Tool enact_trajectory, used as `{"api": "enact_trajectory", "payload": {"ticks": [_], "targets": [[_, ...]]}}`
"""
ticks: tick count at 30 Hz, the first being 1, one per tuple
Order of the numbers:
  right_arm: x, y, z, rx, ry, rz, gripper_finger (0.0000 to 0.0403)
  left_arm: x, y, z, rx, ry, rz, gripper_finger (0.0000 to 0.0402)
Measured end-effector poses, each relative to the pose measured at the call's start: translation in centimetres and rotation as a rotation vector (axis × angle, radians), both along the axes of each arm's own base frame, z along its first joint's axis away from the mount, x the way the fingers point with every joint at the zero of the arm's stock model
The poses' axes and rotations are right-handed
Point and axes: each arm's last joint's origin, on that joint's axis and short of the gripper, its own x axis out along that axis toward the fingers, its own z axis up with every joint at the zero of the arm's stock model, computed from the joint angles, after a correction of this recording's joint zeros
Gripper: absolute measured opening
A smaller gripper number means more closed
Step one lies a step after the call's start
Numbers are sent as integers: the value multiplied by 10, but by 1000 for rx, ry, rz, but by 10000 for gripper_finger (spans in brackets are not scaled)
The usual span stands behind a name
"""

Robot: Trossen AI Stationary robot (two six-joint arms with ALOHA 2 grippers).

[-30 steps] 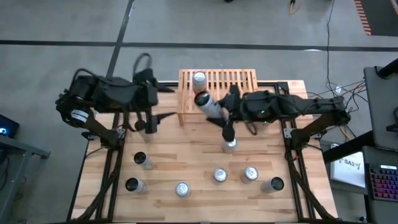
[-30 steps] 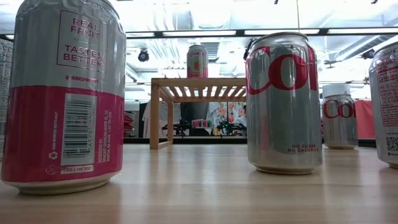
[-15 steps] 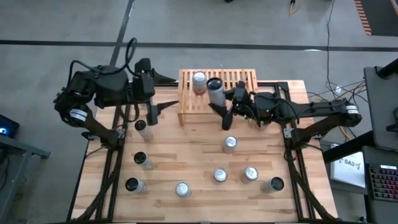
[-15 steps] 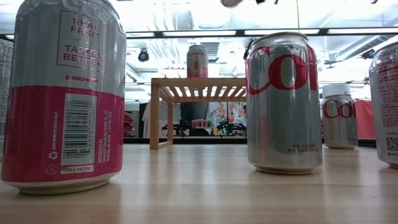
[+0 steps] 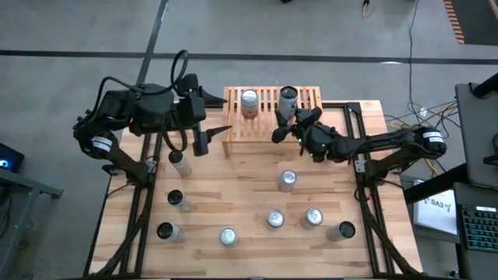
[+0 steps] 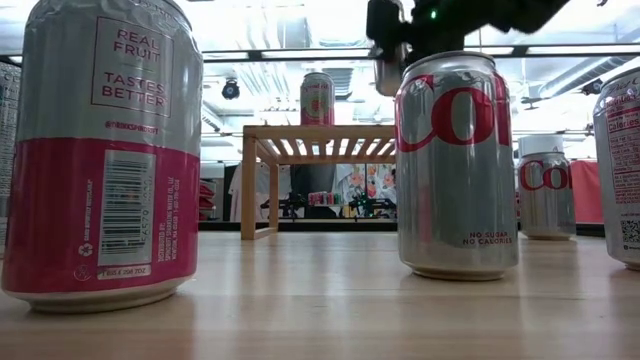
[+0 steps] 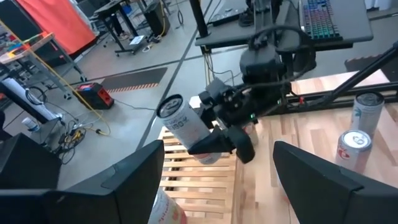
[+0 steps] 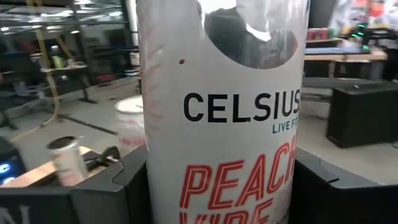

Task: Place canned beverage on shelf
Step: Put the center white soda can on the shelf

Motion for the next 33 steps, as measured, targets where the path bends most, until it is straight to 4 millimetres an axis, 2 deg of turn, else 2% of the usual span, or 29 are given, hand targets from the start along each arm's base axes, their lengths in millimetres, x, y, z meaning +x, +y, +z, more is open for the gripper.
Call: {"api": "enact_trajectory", "payload": {"ticks": [5, 12, 33], "targets": [[8, -2, -21, 22, 40, -93, 237, 1, 5, -1, -5, 5, 23, 286], [21, -3, -43, 23, 92, -116, 237, 1, 8, -2, -5, 7, 39, 286], [19, -17, -46, 10, 124, -185, 237, 1, 10, -4, -10, 26, 47, 286]]}}
